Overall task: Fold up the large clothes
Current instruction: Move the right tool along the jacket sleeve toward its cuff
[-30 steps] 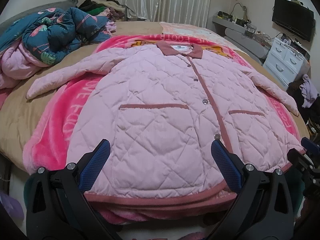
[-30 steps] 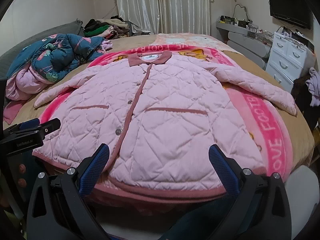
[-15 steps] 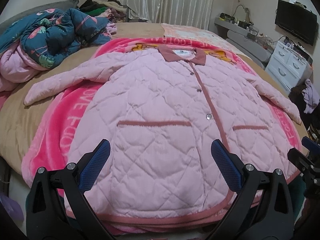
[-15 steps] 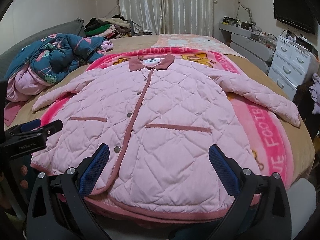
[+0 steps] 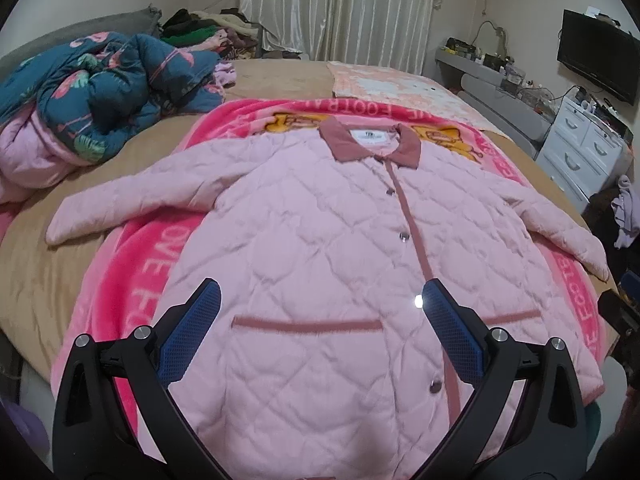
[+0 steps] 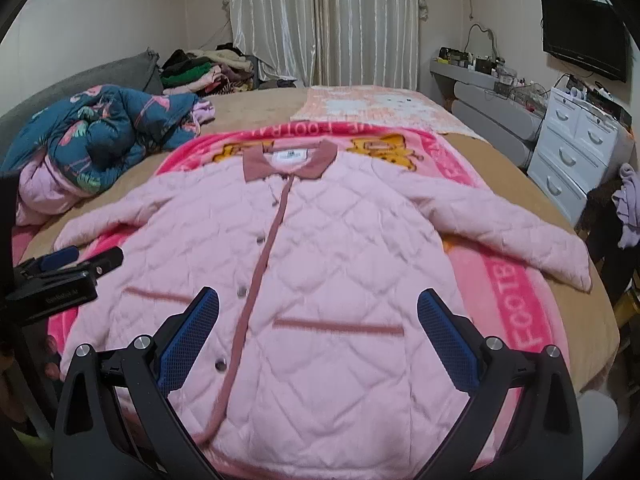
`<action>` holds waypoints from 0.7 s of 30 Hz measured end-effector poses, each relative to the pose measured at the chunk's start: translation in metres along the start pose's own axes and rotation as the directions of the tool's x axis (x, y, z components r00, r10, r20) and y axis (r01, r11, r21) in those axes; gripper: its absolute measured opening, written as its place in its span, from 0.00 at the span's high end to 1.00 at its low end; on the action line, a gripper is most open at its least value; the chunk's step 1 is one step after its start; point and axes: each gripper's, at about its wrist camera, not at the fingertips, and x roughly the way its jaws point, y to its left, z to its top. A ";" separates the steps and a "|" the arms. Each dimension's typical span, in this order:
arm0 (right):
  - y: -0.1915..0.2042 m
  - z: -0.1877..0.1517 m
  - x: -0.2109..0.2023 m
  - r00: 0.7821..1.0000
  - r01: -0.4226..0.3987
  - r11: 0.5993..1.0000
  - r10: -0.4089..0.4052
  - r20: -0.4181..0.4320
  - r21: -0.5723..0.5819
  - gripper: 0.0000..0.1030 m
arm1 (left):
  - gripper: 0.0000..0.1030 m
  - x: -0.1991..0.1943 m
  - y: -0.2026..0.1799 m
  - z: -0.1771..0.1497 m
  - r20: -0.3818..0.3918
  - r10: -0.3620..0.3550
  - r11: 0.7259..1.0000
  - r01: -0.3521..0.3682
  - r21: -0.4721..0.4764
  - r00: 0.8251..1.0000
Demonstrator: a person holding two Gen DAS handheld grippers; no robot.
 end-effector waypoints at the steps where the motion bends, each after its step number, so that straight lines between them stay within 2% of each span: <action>1: -0.001 0.007 0.002 1.000 -0.001 1.000 0.001 0.004 0.001 0.04 | 0.08 0.001 -0.001 0.004 -0.002 0.001 1.000 -0.001 0.000 1.000; 11: -0.019 0.065 0.020 0.998 0.002 0.999 -0.005 0.066 0.049 0.04 | 0.08 0.015 -0.017 0.061 0.034 -0.016 1.000 0.016 -0.012 0.999; 21: -0.049 0.117 0.037 0.990 0.015 0.994 -0.031 0.139 0.109 0.04 | 0.08 0.039 -0.042 0.099 0.050 0.000 1.000 0.000 0.005 0.999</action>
